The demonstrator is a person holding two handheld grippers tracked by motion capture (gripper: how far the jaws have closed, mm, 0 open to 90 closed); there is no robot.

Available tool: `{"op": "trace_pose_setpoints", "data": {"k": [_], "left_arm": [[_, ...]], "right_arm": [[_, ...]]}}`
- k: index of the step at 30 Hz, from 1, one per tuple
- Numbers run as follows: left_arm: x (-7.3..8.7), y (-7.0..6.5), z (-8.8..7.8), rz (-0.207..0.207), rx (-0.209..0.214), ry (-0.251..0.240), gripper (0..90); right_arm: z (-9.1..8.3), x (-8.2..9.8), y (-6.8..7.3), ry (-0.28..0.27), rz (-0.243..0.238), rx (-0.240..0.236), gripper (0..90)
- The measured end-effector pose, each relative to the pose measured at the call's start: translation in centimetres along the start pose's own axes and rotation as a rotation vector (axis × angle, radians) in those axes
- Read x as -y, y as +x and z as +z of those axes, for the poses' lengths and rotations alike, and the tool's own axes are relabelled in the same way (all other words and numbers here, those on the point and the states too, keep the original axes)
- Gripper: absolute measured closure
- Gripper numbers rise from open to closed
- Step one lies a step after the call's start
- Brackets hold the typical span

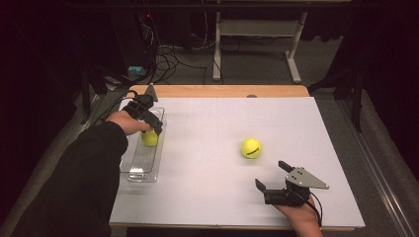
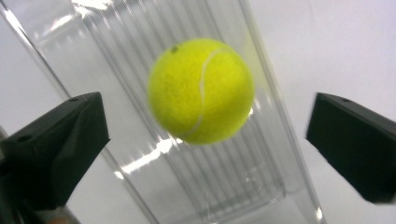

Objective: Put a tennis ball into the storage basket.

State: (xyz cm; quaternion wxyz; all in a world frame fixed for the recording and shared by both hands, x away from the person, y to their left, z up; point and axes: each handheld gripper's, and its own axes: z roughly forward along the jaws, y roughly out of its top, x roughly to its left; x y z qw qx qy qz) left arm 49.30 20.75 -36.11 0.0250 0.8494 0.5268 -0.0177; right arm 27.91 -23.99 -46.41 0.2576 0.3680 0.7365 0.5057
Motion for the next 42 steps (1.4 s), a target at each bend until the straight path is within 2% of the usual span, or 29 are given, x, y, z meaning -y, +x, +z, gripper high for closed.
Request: {"op": "trace_pose_setpoints", "data": {"k": [6,16,32,38,42], "left_arm": [[0.2,-0.2,-0.4,-0.006,-0.016,-0.024,0.4],[0.7,-0.1,-1.0,-0.002,0.000,-0.035,0.4],[1.4,-0.6,-1.4,0.006,-0.006,-0.051,0.5],[1.7,-1.4,-1.4,0.028,-0.009,-0.050,0.5],[1.8,-2.3,-1.2,0.058,-0.003,-0.045,0.5]], "right_arm": [[0.1,0.0,0.1,0.001,-0.006,-0.004,0.0],[0.1,0.0,0.1,0.000,-0.006,-0.002,0.0],[0.0,0.0,0.1,0.000,-0.001,0.000,0.0],[0.0,0.0,0.1,0.000,-0.003,0.003,0.0],[0.1,0.0,0.0,0.001,-0.001,0.003,0.0]]}}
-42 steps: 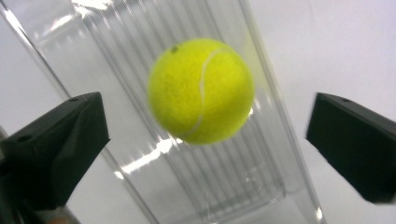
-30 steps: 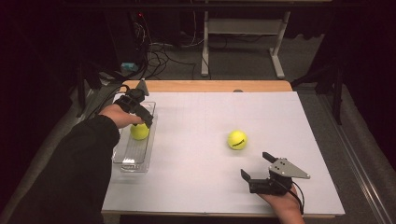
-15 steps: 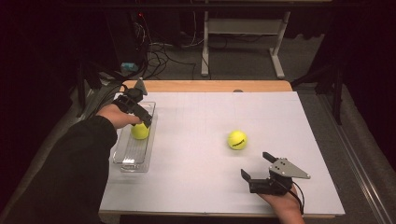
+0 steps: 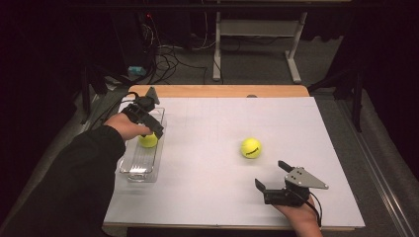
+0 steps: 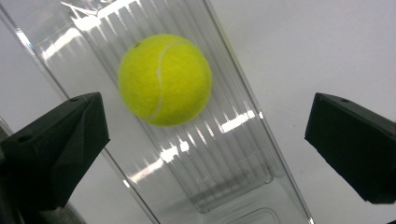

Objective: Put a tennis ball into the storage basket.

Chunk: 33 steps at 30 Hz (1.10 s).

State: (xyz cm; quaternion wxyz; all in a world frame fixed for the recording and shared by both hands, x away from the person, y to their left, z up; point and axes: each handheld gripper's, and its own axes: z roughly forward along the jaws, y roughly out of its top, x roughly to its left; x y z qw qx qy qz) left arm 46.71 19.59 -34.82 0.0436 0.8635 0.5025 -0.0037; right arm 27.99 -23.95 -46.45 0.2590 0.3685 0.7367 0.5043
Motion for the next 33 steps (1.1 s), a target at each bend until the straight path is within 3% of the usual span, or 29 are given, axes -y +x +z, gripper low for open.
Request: {"op": "trace_pose_setpoints", "data": {"k": [27,33], "left_arm": [[-0.2,-7.0,0.3,0.153,0.026,-0.024,0.6],[-0.1,-9.0,0.6,0.198,0.049,-0.035,0.6]], "right_arm": [[0.0,0.0,0.0,0.004,-0.002,-0.002,0.0],[0.1,0.0,0.0,0.006,-0.002,-0.003,0.0]]}}
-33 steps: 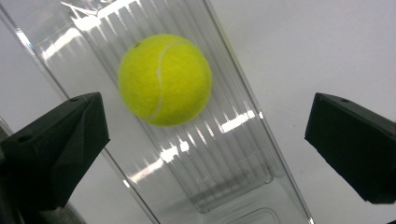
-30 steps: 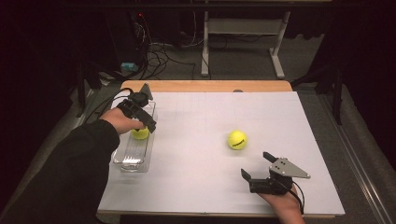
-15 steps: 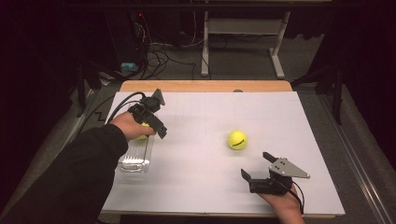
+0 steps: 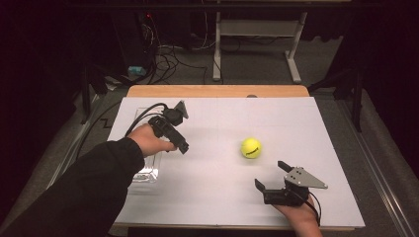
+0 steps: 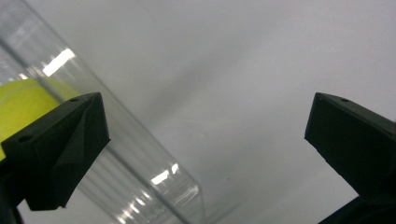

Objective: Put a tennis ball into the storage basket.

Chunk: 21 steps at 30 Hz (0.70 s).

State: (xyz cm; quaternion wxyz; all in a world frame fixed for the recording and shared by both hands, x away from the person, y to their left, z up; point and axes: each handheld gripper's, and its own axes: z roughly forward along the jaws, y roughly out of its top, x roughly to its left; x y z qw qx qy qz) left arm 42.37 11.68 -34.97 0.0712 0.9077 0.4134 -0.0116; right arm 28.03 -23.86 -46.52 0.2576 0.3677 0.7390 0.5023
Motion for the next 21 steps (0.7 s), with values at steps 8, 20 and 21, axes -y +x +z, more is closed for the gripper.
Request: {"op": "trace_pose_setpoints", "data": {"k": [8,20,21], "left_arm": [[-0.2,-2.9,0.7,0.072,0.011,-0.004,0.6],[0.1,-5.1,1.7,0.120,0.041,-0.013,0.6],[0.2,-5.2,1.8,0.122,0.046,-0.013,0.6]], "right_arm": [[0.2,-0.1,0.1,0.000,-0.004,-0.002,0.0],[0.5,-0.1,0.2,0.005,-0.005,-0.008,0.0],[0.4,-0.1,0.2,0.005,-0.002,-0.006,0.0]]}}
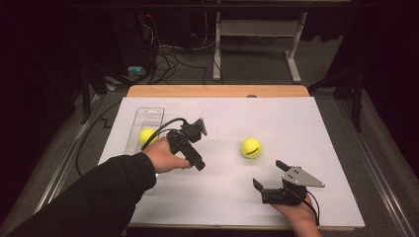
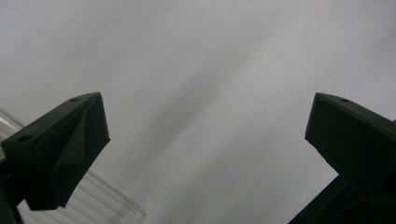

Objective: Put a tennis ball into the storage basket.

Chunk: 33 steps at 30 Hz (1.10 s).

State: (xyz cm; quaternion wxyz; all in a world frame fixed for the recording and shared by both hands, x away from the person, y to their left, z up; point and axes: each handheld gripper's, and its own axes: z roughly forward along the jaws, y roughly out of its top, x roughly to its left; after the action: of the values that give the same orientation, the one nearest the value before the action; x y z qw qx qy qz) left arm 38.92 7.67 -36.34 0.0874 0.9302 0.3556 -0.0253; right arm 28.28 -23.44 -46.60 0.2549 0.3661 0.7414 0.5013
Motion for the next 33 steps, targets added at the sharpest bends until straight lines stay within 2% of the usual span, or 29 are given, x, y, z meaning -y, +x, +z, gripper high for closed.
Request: {"op": "trace_pose_setpoints", "data": {"k": [13,20,28,33], "left_arm": [[0.1,0.2,0.2,0.015,0.020,-0.002,0.6],[0.3,-0.1,-0.1,0.013,0.018,-0.002,0.6],[0.5,-0.3,0.0,0.021,0.026,-0.004,0.6],[0.4,-0.4,0.5,0.033,0.029,0.012,0.6]], "right_arm": [[-0.1,-0.4,-0.9,-0.004,0.045,0.055,0.0],[0.4,-1.2,-1.2,0.012,0.043,0.089,0.0],[1.3,-1.9,-1.5,0.032,0.046,0.101,0.0],[1.7,-2.3,-1.7,0.041,0.041,0.113,0.0]]}}
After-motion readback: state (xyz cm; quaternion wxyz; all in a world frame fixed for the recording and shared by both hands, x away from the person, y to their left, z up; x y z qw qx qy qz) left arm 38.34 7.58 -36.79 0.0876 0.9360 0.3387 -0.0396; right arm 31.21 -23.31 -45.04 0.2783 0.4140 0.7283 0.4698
